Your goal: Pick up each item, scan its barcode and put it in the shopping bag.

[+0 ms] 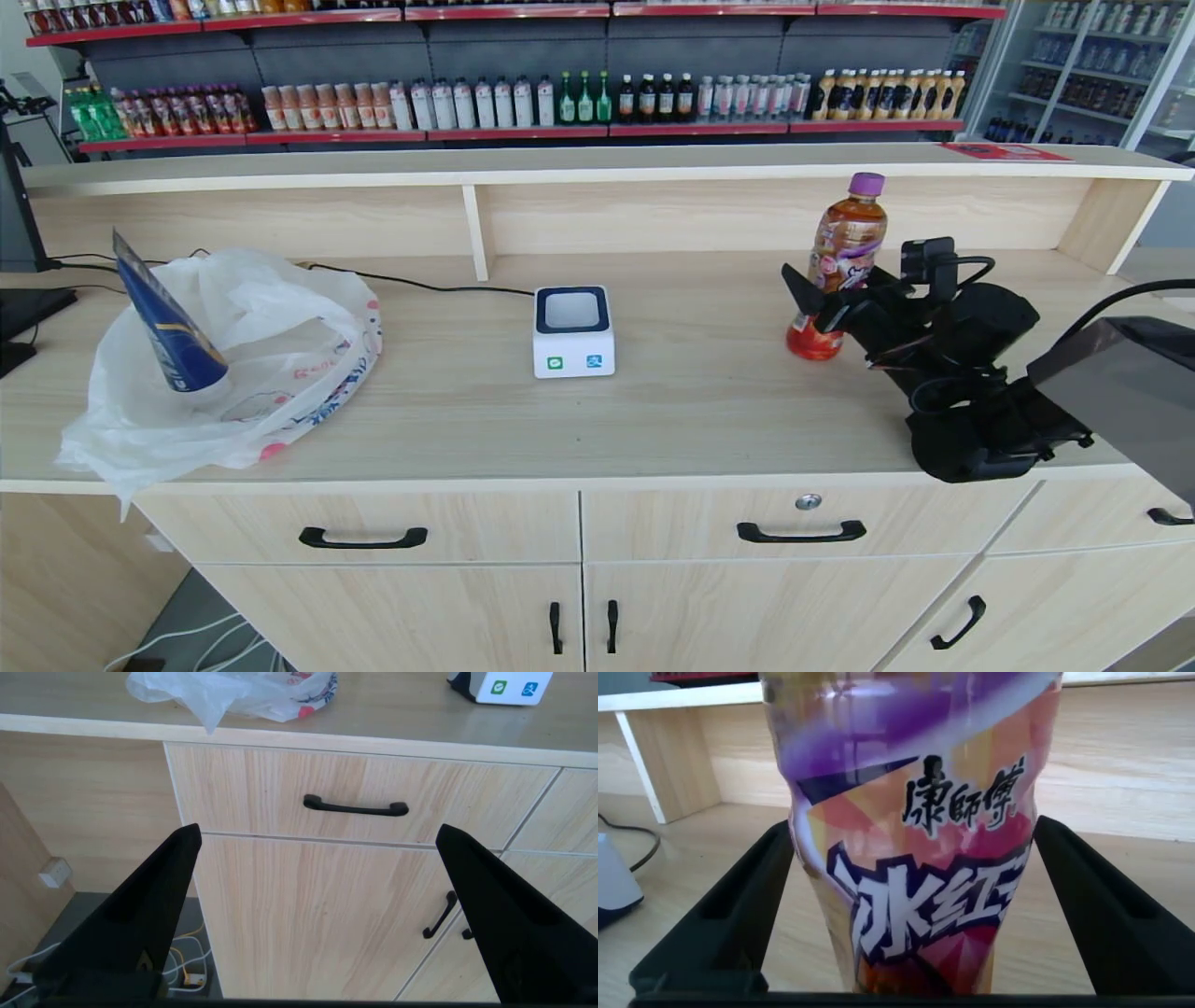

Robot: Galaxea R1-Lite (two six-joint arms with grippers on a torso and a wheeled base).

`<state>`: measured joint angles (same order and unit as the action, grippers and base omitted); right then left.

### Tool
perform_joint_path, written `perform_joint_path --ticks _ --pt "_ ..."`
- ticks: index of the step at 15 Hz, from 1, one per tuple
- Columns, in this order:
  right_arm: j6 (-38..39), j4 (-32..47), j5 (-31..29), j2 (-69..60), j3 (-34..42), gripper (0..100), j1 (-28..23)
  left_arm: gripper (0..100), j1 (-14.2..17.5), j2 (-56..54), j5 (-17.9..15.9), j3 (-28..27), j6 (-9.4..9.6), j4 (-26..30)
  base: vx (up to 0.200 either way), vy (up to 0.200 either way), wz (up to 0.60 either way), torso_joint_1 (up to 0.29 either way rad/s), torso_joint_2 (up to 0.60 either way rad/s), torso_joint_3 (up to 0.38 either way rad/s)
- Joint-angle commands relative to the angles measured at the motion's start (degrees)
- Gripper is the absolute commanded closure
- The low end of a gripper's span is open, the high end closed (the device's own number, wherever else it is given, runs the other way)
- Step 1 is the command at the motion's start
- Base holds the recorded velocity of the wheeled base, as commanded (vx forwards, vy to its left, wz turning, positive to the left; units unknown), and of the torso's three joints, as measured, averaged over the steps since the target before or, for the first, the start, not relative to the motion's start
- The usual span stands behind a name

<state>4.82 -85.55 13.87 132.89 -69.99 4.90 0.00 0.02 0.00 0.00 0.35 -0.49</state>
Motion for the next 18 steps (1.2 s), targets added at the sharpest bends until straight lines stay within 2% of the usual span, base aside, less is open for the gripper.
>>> perform_joint_path --ticks 1,5,15,16,18 --pt "0.0 1.1 0.0 0.0 -1.8 0 0.0 0 0.0 0.0 0.0 0.0 0.00 0.0 0.000 0.000 0.00 0.000 0.00 0.000" --pt "0.2 5.7 -0.2 -0.4 -5.1 0 0.4 0 0.0 0.0 0.0 0.0 0.00 0.0 0.000 0.000 0.00 0.000 0.00 0.000" --pt "0.7 5.0 -0.2 -0.5 -3.9 0 0.5 0 0.0 0.0 0.0 0.0 -0.09 0.0 0.000 0.000 0.00 0.000 0.00 0.000" --pt "0.9 5.0 -0.2 -0.6 -3.9 100 0.5 0 0.0 0.0 0.0 0.0 -0.09 0.0 0.000 0.000 0.00 0.000 0.00 0.000" --pt "1.0 4.4 -0.2 -0.5 -3.9 100 0.4 0 0.0 0.0 0.0 0.0 -0.09 0.0 0.000 0.000 0.00 0.000 0.00 0.000"
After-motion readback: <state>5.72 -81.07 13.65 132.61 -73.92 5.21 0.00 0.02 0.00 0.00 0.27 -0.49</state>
